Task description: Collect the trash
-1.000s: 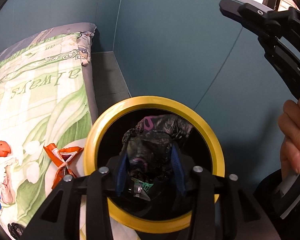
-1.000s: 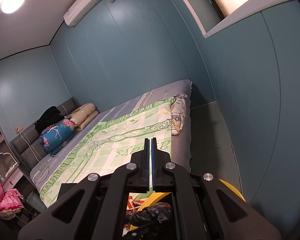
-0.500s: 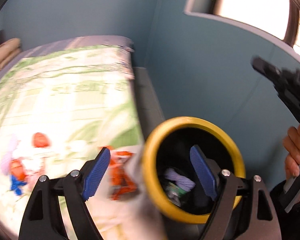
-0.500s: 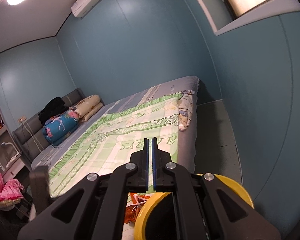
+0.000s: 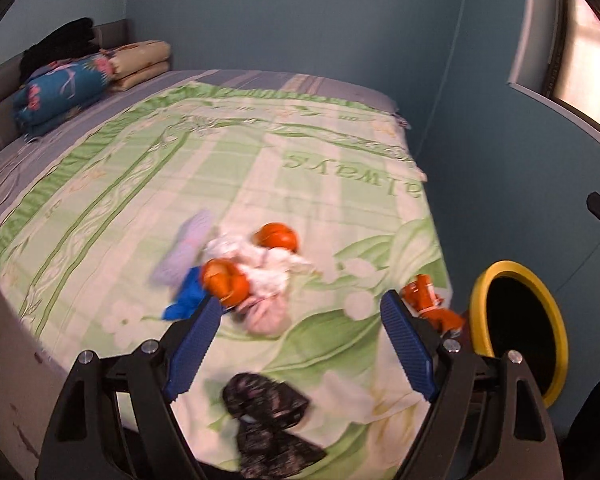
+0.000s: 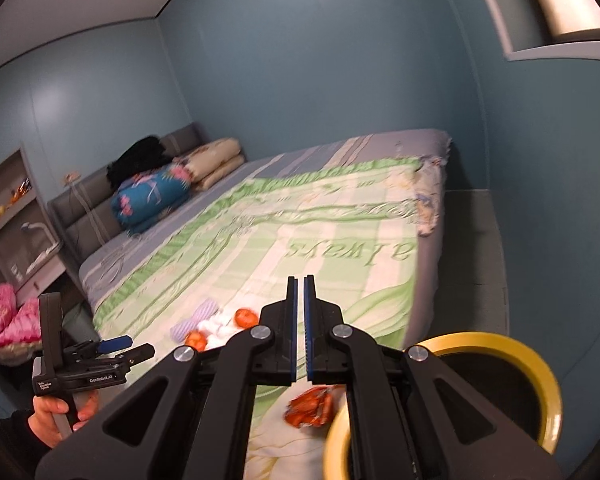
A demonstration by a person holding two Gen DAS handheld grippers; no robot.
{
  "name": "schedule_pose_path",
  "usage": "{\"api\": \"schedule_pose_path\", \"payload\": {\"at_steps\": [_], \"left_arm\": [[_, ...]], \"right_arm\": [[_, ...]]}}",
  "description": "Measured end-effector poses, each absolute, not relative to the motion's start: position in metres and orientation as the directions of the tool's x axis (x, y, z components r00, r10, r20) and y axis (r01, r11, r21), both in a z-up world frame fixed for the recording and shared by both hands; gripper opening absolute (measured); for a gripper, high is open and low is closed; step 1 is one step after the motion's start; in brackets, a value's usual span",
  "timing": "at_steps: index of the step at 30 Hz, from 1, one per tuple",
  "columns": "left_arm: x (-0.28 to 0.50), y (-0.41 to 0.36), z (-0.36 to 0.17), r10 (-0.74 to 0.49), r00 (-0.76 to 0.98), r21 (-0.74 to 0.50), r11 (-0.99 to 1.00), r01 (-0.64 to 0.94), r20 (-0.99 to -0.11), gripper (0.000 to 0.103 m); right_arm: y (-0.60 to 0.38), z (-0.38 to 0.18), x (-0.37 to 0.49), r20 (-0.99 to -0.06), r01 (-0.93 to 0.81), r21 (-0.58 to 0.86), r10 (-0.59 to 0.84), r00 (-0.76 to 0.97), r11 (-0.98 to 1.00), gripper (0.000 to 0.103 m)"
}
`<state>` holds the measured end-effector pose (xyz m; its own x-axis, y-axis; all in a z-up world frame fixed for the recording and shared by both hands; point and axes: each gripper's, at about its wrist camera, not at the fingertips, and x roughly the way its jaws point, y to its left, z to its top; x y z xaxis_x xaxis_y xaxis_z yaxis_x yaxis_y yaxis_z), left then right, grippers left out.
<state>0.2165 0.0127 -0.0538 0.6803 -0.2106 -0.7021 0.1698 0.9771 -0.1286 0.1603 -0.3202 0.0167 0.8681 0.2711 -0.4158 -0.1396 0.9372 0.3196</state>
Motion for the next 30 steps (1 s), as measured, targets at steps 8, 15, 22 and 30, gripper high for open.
{"api": "schedule_pose_path", "payload": {"at_steps": [8, 15, 22, 30], "left_arm": [[0.197, 0.051, -0.09, -0.197, 0.648, -0.167, 0.98, 0.108, -0.736, 0.079], [0.186, 0.065, -0.111, -0.209, 0.628, -0.199, 0.976, 0.088, -0.749, 0.079], [0.181, 0.07, -0.123, -0.209, 0.617, -0.204, 0.976, 0.08, -0.759, 0.079], [0.185, 0.063, -0.141, -0.232, 0.582, -0.224, 0.971, 0.088, -0.779, 0.079]], "right_arm": [[-0.254, 0.003, 0.186, -0.503, -0.251, 0.284, 0.367, 0.783, 0.925, 0.003], [-0.207, -0.012, 0.204, -0.54, -0.323, 0.273, 0.422, 0.728, 0.906, 0.056], [-0.169, -0.029, 0.232, -0.597, -0.365, 0.232, 0.428, 0.678, 0.902, 0.056], [-0.131, -0.077, 0.299, -0.717, -0.394, 0.24, 0.436, 0.544, 0.887, 0.056]]}}
